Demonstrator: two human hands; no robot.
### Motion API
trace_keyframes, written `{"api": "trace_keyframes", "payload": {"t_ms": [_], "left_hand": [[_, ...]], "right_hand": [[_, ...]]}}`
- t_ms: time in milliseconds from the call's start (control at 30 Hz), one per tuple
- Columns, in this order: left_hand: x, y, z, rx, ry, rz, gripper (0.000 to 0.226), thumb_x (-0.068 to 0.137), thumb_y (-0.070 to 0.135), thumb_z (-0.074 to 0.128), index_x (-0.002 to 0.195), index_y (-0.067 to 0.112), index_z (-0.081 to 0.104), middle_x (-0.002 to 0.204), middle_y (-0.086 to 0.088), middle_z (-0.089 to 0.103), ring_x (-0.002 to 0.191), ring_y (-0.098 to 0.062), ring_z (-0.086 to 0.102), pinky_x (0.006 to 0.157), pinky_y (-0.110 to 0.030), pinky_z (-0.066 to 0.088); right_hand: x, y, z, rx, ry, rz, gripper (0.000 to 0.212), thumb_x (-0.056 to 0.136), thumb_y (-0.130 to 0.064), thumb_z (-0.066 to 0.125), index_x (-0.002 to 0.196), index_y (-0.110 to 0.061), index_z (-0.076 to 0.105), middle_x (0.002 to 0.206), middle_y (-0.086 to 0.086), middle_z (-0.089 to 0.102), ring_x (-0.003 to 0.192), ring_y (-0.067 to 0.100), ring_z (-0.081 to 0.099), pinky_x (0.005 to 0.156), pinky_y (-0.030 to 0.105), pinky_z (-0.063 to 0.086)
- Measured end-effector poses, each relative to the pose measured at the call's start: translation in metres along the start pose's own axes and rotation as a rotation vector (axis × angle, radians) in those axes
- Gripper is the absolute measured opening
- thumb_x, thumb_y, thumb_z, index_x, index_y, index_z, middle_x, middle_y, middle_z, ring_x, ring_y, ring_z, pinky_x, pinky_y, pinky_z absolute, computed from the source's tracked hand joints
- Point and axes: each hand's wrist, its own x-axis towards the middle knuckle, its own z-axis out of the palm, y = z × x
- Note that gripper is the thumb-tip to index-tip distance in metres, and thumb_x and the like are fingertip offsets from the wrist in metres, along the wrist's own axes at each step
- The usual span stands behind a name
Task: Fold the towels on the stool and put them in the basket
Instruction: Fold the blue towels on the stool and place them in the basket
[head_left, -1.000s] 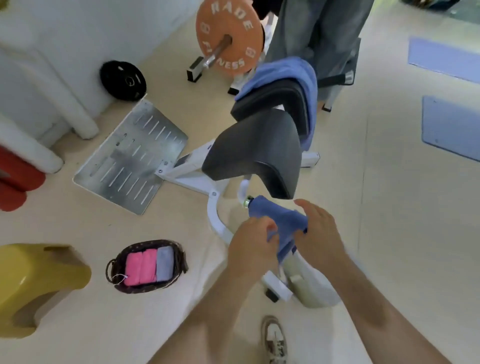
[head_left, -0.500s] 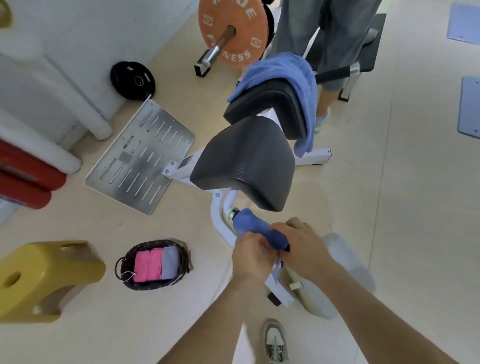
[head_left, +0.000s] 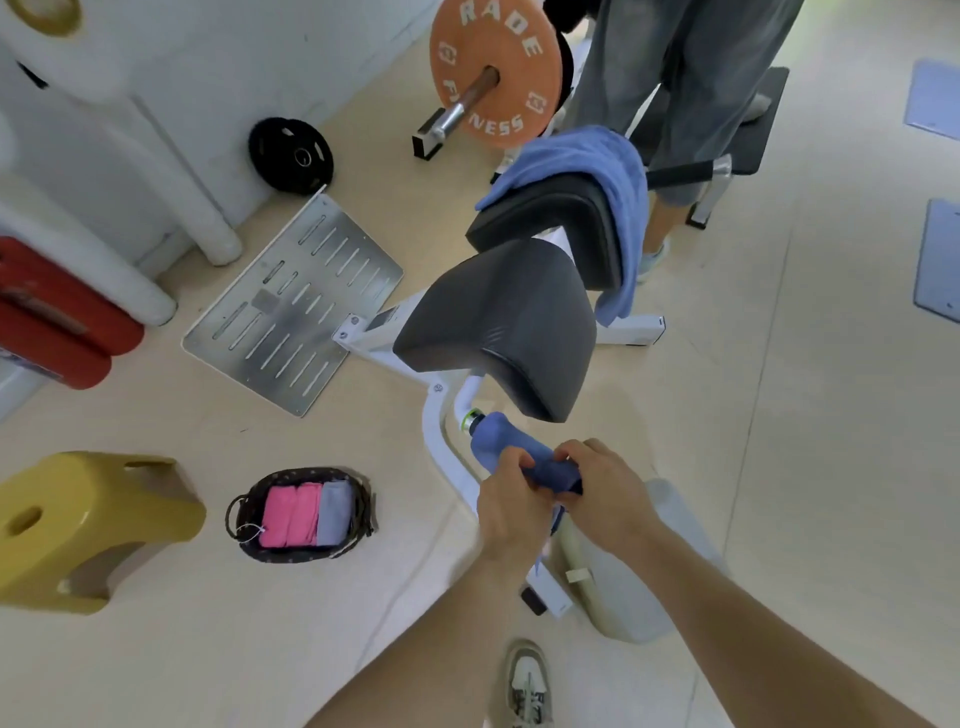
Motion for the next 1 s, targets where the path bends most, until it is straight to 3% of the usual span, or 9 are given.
{"api": "trace_keyframes", "payload": {"t_ms": [167, 233, 367, 467, 633, 767, 834, 867, 1000], "left_hand": [[0.008, 0.002, -0.001, 0.096, -0.023, -0.051, 0.03, 0.082, 0.007, 0.051, 0.058, 0.018, 0.037, 0.055, 0.007, 0.038, 0.05, -0.006, 0.032, 0.046, -0.014, 0.028], [0.011, 0.005, -0.006, 0.247, -0.091, 0.0, 0.035, 0.083, 0.008, 0.053, 0.055, 0.019, 0.036, 0.054, 0.005, 0.038, 0.051, -0.01, 0.037, 0.043, -0.016, 0.024], [0.013, 0.002, -0.009, 0.33, -0.072, 0.178, 0.011, 0.085, 0.012, 0.057, 0.074, 0.009, 0.059, 0.082, -0.007, 0.058, 0.075, -0.023, 0.055, 0.061, -0.026, 0.039], [0.009, -0.003, 0.0, 0.231, 0.025, 0.231, 0.01, 0.084, 0.015, 0.062, 0.093, 0.012, 0.06, 0.1, -0.001, 0.051, 0.076, -0.014, 0.05, 0.06, -0.015, 0.034], [0.004, -0.009, 0.013, 0.268, 0.049, 0.25, 0.019, 0.087, 0.014, 0.057, 0.106, 0.011, 0.057, 0.107, 0.0, 0.05, 0.071, -0.016, 0.05, 0.06, -0.02, 0.033], [0.01, -0.009, 0.004, 0.295, 0.008, 0.263, 0.012, 0.089, 0.011, 0.049, 0.097, 0.012, 0.058, 0.088, -0.003, 0.06, 0.07, -0.019, 0.053, 0.059, -0.021, 0.036], [0.011, -0.007, 0.0, 0.254, 0.0, 0.229, 0.012, 0.087, 0.006, 0.049, 0.09, 0.011, 0.059, 0.079, -0.004, 0.063, 0.065, -0.017, 0.052, 0.053, -0.015, 0.035], [0.012, -0.005, -0.002, 0.218, -0.008, 0.213, 0.014, 0.085, 0.003, 0.049, 0.086, 0.009, 0.062, 0.076, -0.007, 0.065, 0.061, -0.014, 0.051, 0.05, -0.009, 0.033], [0.012, 0.011, -0.02, 0.062, -0.042, 0.22, 0.017, 0.079, -0.005, 0.057, 0.081, 0.003, 0.073, 0.074, -0.008, 0.069, 0.056, 0.0, 0.05, 0.054, -0.006, 0.04]], "right_hand": [[0.005, 0.014, 0.006, -0.015, 0.027, -0.024, 0.023, 0.078, -0.013, 0.064, 0.101, -0.017, 0.068, 0.097, -0.003, 0.06, 0.09, 0.02, 0.057, 0.074, 0.024, 0.041], [0.005, 0.016, 0.008, -0.042, 0.079, -0.07, 0.012, 0.076, -0.009, 0.062, 0.086, -0.012, 0.069, 0.081, -0.004, 0.056, 0.079, 0.019, 0.052, 0.063, 0.019, 0.035], [0.0, 0.015, 0.01, -0.016, 0.157, -0.118, 0.013, 0.072, -0.01, 0.055, 0.061, -0.01, 0.063, 0.064, -0.013, 0.047, 0.066, 0.017, 0.044, 0.054, 0.016, 0.027], [0.002, 0.012, 0.016, 0.003, 0.231, -0.162, 0.023, 0.069, -0.01, 0.045, 0.051, -0.009, 0.059, 0.057, -0.001, 0.056, 0.059, 0.018, 0.045, 0.05, 0.024, 0.03], [0.005, 0.012, 0.01, 0.057, 0.176, -0.099, 0.02, 0.078, -0.012, 0.048, 0.07, -0.004, 0.064, 0.07, 0.01, 0.064, 0.067, 0.023, 0.047, 0.062, 0.029, 0.033], [0.006, 0.008, 0.004, 0.201, 0.119, -0.029, 0.021, 0.08, -0.021, 0.048, 0.079, -0.005, 0.062, 0.071, 0.01, 0.063, 0.066, 0.024, 0.05, 0.063, 0.035, 0.042], [0.006, 0.008, -0.001, 0.378, 0.102, 0.063, 0.013, 0.085, -0.008, 0.053, 0.092, -0.012, 0.063, 0.073, 0.01, 0.063, 0.067, 0.021, 0.054, 0.065, 0.032, 0.046], [0.006, 0.007, -0.003, 0.43, 0.082, 0.08, 0.022, 0.086, -0.004, 0.053, 0.102, -0.016, 0.062, 0.078, 0.01, 0.063, 0.07, 0.019, 0.056, 0.068, 0.031, 0.049], [0.0, -0.002, -0.019, 0.319, -0.117, -0.055, 0.055, 0.087, -0.006, 0.058, 0.139, -0.019, 0.045, 0.131, 0.001, 0.052, 0.12, 0.018, 0.049, 0.1, 0.029, 0.04]]}}
